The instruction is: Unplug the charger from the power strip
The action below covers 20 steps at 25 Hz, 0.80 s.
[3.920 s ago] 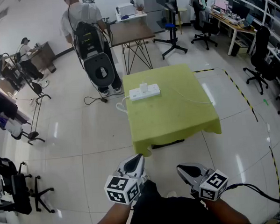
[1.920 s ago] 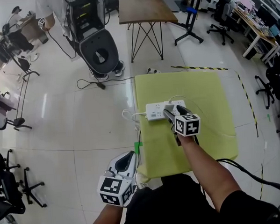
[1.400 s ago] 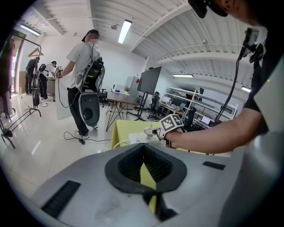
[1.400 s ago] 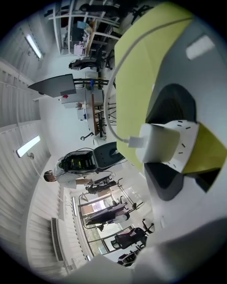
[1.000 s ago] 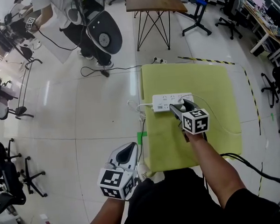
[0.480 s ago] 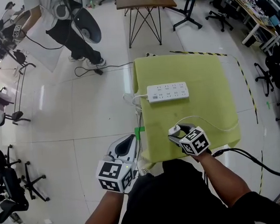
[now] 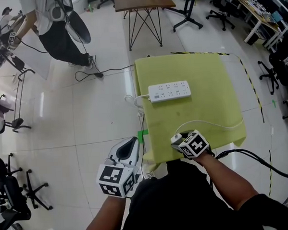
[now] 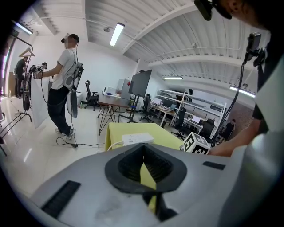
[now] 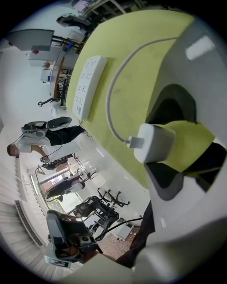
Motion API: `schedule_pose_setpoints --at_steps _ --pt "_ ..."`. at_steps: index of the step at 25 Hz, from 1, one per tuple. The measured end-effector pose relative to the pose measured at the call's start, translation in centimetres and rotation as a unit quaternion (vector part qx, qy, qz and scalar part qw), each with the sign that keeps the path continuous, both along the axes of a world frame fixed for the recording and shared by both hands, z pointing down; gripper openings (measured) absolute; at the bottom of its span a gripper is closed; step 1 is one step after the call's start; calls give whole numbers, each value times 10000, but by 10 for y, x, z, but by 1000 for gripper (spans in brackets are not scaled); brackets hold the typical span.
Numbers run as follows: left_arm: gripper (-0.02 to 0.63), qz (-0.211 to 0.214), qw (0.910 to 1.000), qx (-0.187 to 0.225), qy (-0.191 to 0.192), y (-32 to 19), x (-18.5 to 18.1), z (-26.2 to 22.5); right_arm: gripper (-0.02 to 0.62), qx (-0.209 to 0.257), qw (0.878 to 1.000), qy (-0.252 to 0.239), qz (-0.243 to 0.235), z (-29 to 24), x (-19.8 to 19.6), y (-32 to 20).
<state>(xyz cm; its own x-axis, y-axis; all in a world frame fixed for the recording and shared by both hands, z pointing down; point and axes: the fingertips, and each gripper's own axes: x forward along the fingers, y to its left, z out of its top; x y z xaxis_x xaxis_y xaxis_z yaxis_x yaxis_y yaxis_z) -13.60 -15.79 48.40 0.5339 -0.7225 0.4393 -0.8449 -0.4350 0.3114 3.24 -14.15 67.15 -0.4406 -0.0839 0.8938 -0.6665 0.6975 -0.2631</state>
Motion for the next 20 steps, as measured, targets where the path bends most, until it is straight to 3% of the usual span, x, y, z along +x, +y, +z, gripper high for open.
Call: schedule_pose_setpoints --at_steps 15,20 --pt "6 -223 9997 109 -60 21 -24 -14 273 95 9978 -310 575 16 -13 -22" --pt "6 -216 9996 183 -53 28 -29 -23 278 366 9965 -309 689 8 -9 -29"
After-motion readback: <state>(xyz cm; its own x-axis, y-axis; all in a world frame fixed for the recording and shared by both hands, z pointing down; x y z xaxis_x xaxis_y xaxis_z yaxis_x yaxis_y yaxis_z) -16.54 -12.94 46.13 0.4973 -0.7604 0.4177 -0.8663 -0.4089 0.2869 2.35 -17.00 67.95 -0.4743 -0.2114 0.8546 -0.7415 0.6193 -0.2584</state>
